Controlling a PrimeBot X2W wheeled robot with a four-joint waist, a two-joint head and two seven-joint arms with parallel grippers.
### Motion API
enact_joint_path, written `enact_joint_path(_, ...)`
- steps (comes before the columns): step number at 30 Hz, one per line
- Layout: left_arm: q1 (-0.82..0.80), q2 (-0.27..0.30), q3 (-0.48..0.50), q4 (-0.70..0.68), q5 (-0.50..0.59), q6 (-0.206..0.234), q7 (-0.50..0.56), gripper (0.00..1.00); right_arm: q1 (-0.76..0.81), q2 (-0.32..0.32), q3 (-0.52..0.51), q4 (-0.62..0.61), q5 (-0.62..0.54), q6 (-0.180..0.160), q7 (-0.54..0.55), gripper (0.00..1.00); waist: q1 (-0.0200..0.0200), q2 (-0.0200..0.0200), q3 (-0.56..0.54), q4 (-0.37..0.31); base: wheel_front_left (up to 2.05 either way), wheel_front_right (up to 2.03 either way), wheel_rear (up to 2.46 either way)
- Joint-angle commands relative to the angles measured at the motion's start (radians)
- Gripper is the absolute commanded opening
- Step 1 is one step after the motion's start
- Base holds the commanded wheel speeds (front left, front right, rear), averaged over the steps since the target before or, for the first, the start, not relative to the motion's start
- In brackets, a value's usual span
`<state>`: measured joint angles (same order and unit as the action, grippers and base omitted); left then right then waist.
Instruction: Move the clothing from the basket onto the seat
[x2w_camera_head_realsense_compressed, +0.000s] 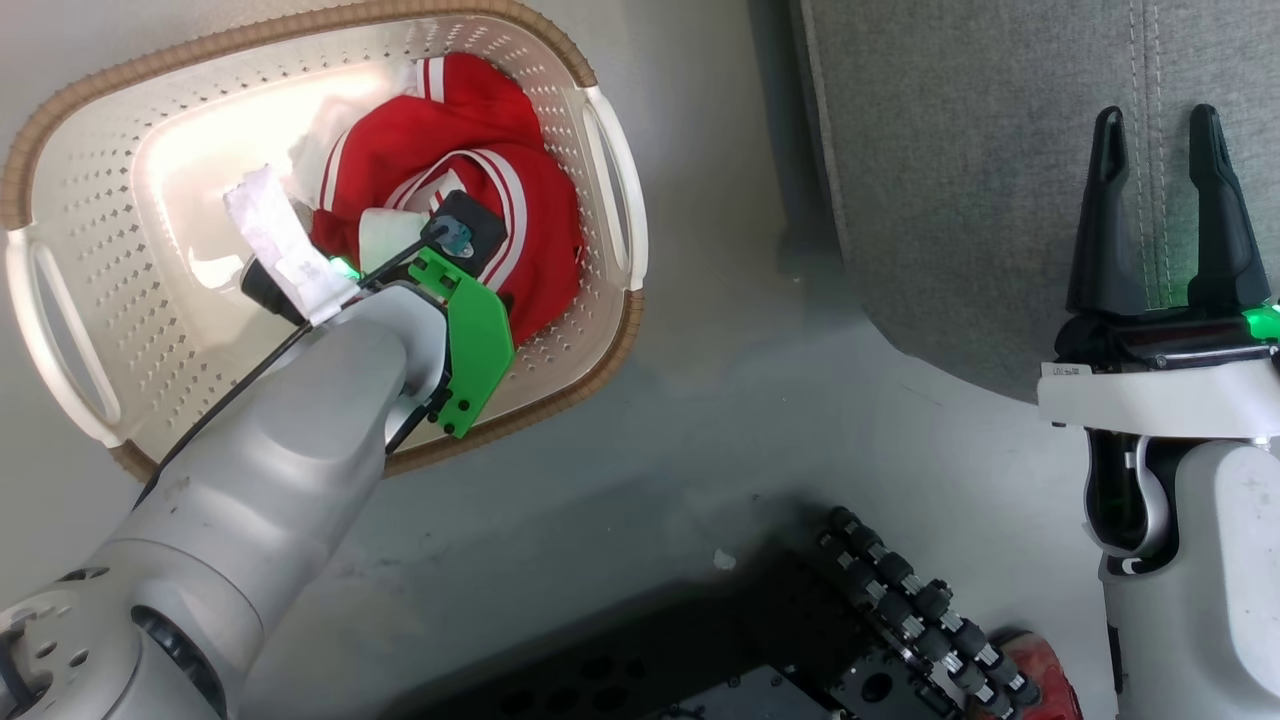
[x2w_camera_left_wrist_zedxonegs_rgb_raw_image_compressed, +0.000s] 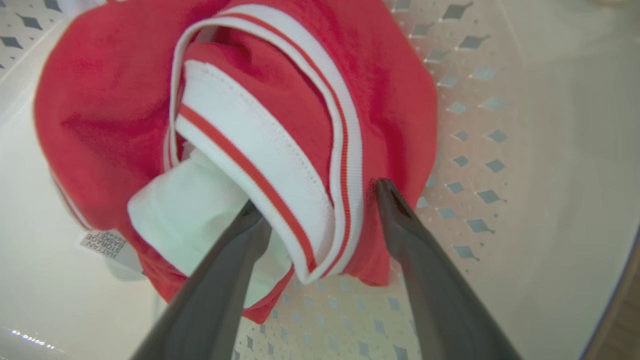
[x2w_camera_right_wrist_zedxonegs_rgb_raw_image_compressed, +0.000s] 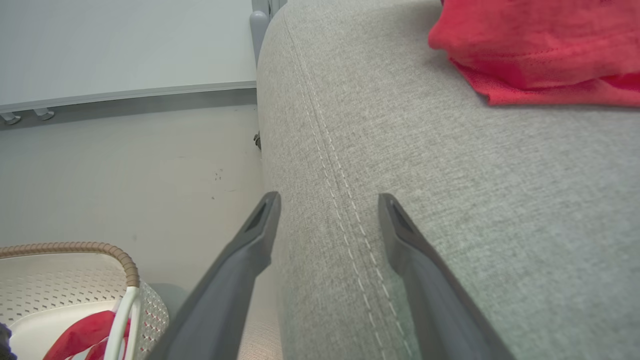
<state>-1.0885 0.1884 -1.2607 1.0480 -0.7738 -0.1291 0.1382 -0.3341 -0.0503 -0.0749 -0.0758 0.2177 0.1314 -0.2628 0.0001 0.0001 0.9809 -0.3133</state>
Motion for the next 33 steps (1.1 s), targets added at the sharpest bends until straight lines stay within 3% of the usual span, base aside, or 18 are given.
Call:
enact_joint_path(1, -0.022, 0.001, -0.002, 0.001, -0.010, -0.002, -0.008, 1.00, -0.016, 0.000, 0.003, 0.000, 0.005, -0.001, -0.003, 1.00, -0.0001, -0.0001, 0.008, -0.001, 0.00, 0.00, 0.00)
enact_joint_path(5, -0.049, 0.003, -0.012, 0.010, 0.032, -0.003, -0.072, 1.00, -0.021, 0.000, 0.006, -0.002, 0.008, -0.001, -0.003, 1.00, -0.0001, -0.0001, 0.020, -0.003, 0.00, 0.00, 0.00)
enact_joint_path(6, -0.045, 0.003, -0.014, 0.020, 0.043, -0.003, -0.081, 0.59, -0.021, 0.000, 0.006, -0.003, 0.008, -0.001, -0.003, 1.00, -0.0001, -0.0001, 0.021, -0.003, 0.00, 0.00, 0.00)
enact_joint_path(7, -0.039, 0.002, -0.016, 0.022, 0.052, -0.003, -0.084, 0.04, -0.018, 0.000, 0.005, -0.003, 0.007, -0.001, -0.003, 1.00, -0.0001, -0.0001, 0.022, -0.003, 0.00, 0.00, 0.00)
enact_joint_path(8, -0.033, 0.001, -0.017, 0.026, 0.050, -0.003, -0.088, 0.00, -0.016, 0.000, 0.004, -0.003, 0.004, -0.001, -0.003, 1.00, -0.0001, -0.0001, 0.022, -0.003, 0.00, 0.00, 0.00)
enact_joint_path(19, 0.003, -0.012, -0.020, 0.016, -0.002, -0.003, -0.161, 0.00, -0.015, -0.001, 0.006, 0.014, -0.042, -0.001, -0.003, 1.00, -0.0001, -0.0001, -0.035, 0.040, 0.00, 0.00, 0.00)
enact_joint_path(28, 0.095, -0.046, -0.013, 0.014, -0.089, -0.003, -0.349, 0.00, 0.016, -0.001, 0.033, 0.051, -0.089, -0.001, -0.003, 1.00, -0.0001, -0.0001, -0.250, 0.112, 0.00, 0.00, 0.00)
enact_joint_path(33, 0.168, -0.053, 0.021, -0.026, -0.166, -0.003, -0.397, 0.00, 0.060, -0.002, 0.060, 0.079, -0.111, -0.001, -0.003, 1.00, -0.0001, -0.0001, -0.389, 0.150, 0.00, 0.00, 0.00)
